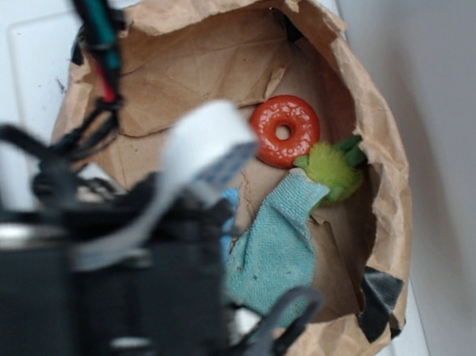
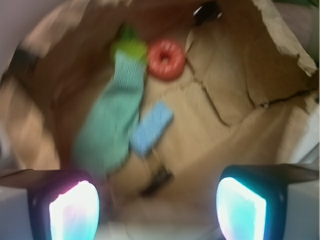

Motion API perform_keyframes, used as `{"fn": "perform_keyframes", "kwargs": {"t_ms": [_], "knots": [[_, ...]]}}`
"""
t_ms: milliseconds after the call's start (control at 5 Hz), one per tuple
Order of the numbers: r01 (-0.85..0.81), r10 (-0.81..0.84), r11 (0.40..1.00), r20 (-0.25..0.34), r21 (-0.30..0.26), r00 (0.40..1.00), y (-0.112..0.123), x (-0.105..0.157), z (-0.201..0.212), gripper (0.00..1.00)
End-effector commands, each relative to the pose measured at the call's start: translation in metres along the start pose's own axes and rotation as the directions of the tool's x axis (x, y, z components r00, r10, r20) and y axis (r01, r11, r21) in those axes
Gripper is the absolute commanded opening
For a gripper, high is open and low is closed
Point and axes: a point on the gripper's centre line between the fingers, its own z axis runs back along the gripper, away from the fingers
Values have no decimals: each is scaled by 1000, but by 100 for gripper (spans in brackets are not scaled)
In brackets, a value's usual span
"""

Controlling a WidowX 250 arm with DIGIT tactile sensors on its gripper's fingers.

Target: Grab the blue sponge.

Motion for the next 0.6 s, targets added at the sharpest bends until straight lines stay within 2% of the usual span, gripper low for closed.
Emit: {"fn": "perform_keyframes", "kwargs": {"t_ms": [0,200,400], "knots": [[-215,220,972,46,-91,974,23,47,-51,100],[-205,206,978,35,-31,978,29,45,-68,100],[-189,189,982,-14,31,982,31,34,-89,100]]}}
